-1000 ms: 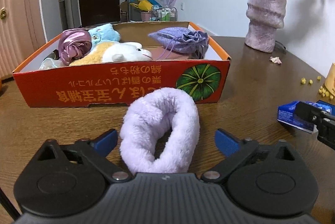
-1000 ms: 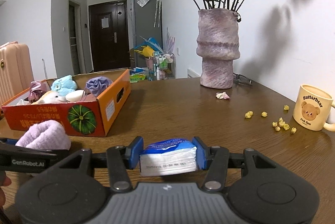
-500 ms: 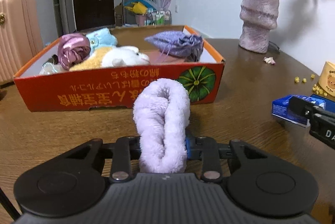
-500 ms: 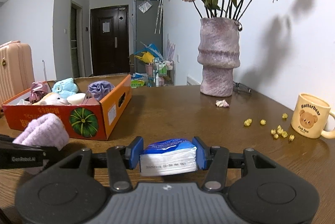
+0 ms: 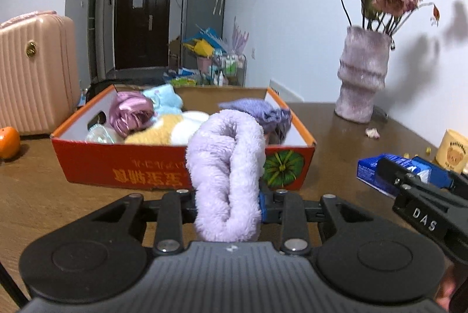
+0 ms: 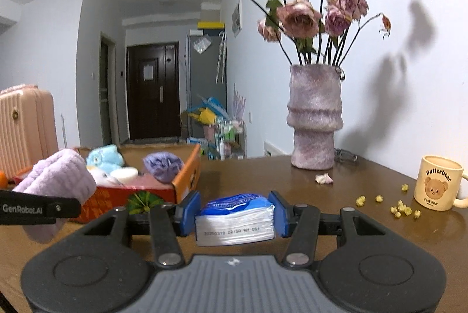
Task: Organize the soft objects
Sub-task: 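Lift and carry the towel roll and tissue pack with both grippers over the box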
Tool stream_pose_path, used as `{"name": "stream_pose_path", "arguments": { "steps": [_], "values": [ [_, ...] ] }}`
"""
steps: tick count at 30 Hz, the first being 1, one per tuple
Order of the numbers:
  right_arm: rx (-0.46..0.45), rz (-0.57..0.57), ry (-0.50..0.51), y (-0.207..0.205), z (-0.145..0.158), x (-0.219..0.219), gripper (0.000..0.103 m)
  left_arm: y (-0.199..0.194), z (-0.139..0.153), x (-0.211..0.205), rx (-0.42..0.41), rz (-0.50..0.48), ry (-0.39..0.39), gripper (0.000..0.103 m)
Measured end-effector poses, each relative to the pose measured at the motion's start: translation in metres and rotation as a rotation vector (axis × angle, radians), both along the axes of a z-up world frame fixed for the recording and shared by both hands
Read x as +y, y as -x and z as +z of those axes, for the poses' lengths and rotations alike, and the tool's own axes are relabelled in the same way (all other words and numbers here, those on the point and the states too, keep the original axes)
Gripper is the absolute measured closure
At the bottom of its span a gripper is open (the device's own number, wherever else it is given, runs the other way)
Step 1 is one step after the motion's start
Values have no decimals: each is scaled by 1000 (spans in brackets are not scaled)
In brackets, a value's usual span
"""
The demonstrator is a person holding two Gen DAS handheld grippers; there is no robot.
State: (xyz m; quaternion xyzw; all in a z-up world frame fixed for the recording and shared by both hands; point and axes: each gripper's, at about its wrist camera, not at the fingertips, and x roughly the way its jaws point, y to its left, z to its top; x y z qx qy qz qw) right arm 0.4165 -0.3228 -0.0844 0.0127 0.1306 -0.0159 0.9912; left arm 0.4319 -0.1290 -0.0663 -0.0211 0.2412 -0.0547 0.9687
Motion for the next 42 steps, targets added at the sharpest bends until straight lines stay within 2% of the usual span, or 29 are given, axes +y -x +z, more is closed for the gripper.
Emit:
{"name": "stream_pose_path", "arguments": {
  "steps": [17,28,42],
  "values": [
    [-116,25,9,-28,6,61,53,-31,21,47,-85,120,69,71],
    [-132,74,27,-66,4,94,53,-67,21,62,-114,154,62,71],
    [-139,115,43,-119,1,115,53,-118,18,70,-155,195,29,71]
  ]
}}
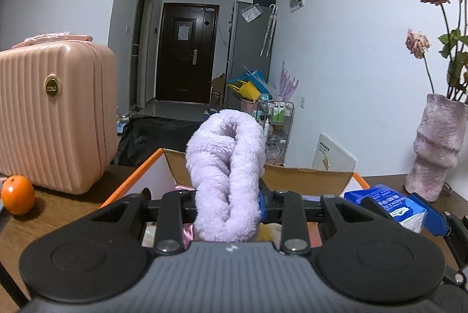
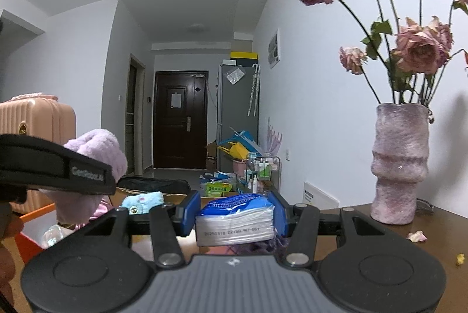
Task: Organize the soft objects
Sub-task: 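Lift and carry the towel roll and tissue pack with both grippers over the box, then open both grippers to drop the towel roll and tissue pack into the box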
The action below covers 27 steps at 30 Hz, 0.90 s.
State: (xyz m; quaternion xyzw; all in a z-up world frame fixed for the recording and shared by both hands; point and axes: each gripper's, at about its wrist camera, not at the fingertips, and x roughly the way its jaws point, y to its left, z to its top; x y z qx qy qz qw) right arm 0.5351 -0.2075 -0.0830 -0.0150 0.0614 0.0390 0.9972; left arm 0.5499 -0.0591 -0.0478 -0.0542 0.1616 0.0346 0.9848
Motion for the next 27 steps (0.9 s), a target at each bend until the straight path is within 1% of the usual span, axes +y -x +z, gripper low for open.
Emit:
{"name": "stream_pose_path", "arguments": {
  "steps": [7,11,15,17,19,22,23,24,25,26,27],
  "values": [
    [4,29,14,-23,-3,11,53,-22,-1,4,-2,2,16,71],
    [13,42,18,-33,-4,15,53,-30,-2,7,-7,-4,7,71],
    [28,54,35,-40,-6,17,53,-34,-4,9,-6,-6,-17,71],
    [36,58,30,-42,-5,15,52,-35,-7,10,4,-7,-11,71],
    [43,53,31,-42,-6,15,52,-35,-8,10,10,-12,-3,67],
    [59,46,24,-45,-6,12,50,-30,-7,13,-1,-14,11,59],
    [60,44,19,-45,-6,12,47,-30,-7,15,-3,-13,14,52],
    [58,38,16,-45,-6,11,40,-29,-6,16,-6,-11,20,45],
    [57,35,13,-44,-6,10,36,-29,-5,17,-8,-5,25,42],
    [56,34,9,-44,-5,10,29,-28,-5,18,-12,2,28,35],
    [52,31,7,-42,-5,10,23,-29,-4,18,-16,6,32,26]
  ]
}}
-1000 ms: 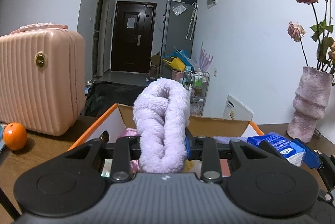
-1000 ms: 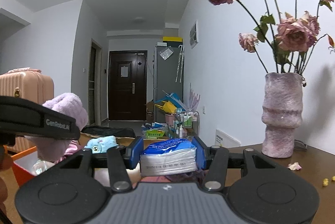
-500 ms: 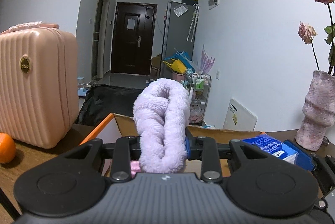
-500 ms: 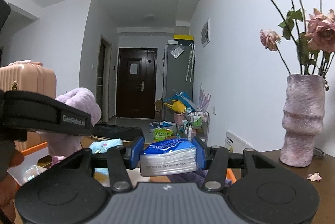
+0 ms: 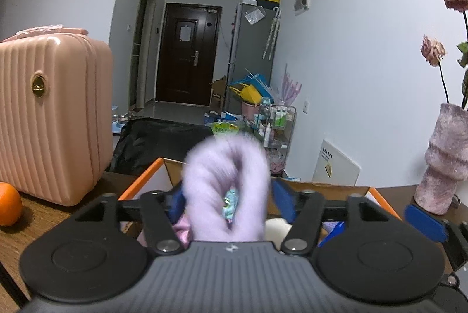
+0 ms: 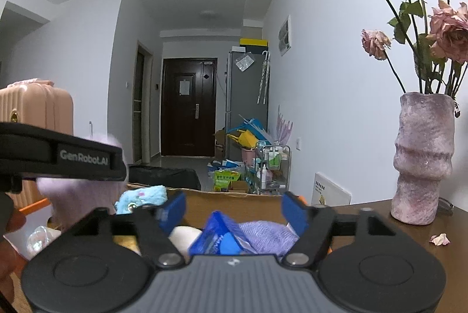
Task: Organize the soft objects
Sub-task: 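Open both grippers to drop the towel roll and tissue pack into the box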
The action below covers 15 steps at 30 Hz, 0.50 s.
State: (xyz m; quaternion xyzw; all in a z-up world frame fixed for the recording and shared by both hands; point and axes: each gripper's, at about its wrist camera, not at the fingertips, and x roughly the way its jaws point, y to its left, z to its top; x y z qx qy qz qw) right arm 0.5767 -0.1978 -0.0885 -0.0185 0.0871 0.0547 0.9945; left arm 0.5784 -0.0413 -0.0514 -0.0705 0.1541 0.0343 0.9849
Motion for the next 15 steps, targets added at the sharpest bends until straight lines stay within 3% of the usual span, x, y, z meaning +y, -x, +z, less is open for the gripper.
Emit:
{"name": "stream_pose_path", "arguments": {
  "steps": [1,3,5,15],
  "values": [
    [-7,-6,1,1,0,0,20,2,1,1,-6,5,9,21],
    [-15,-16,2,3,0,-1,7,5,2,3,-21,25,21,0],
    [-20,-28,-5,4,1,-3,0,10,4,5,-52,71,18,0],
    [-4,-40,-43,4,1,-10,0,14,5,8,-43,117,-12,0]
  ]
}}
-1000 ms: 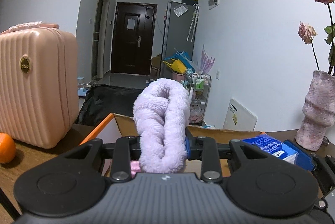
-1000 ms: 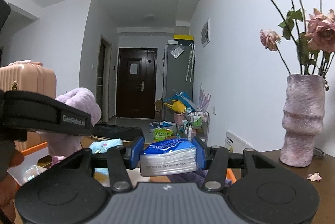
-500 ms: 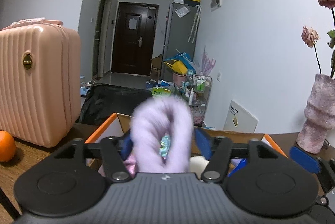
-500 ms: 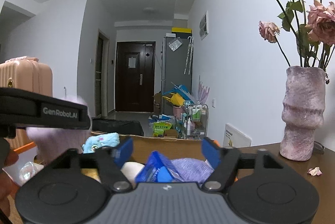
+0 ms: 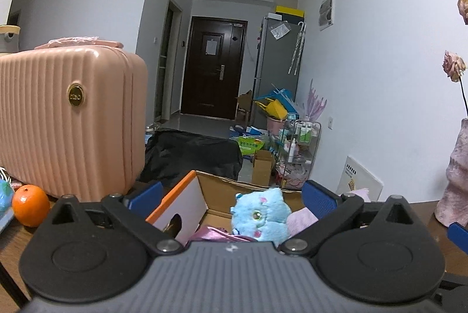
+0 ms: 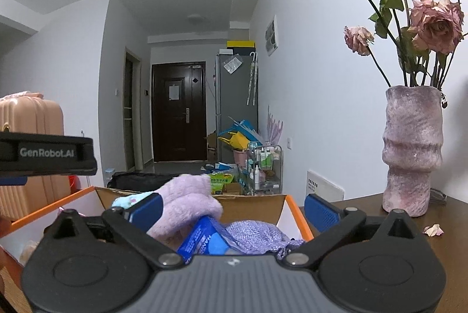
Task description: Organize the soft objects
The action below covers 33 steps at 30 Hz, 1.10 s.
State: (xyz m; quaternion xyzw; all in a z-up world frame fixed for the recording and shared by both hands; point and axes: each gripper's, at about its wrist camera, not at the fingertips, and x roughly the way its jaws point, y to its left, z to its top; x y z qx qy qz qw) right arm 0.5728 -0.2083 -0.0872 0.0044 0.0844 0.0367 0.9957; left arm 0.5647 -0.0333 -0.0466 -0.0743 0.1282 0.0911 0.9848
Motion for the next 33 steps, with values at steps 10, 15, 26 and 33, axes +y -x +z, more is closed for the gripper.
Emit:
{"name": "stream_pose_path", "arguments": {
  "steps": [10,15,26,33],
  "values": [
    [-4,11,4,19,1,-2,0,15,-2,9,20,6,-14,0],
    [1,10,9,35,2,-5,0,30,-3,12,30,7,-44,0],
    [21,3,22,87,3,-13,0,81,-7,23,60,-17,-69,0],
    [46,3,23,128,3,-16,0,124,-7,26,68,-29,-80,0]
  ]
}}
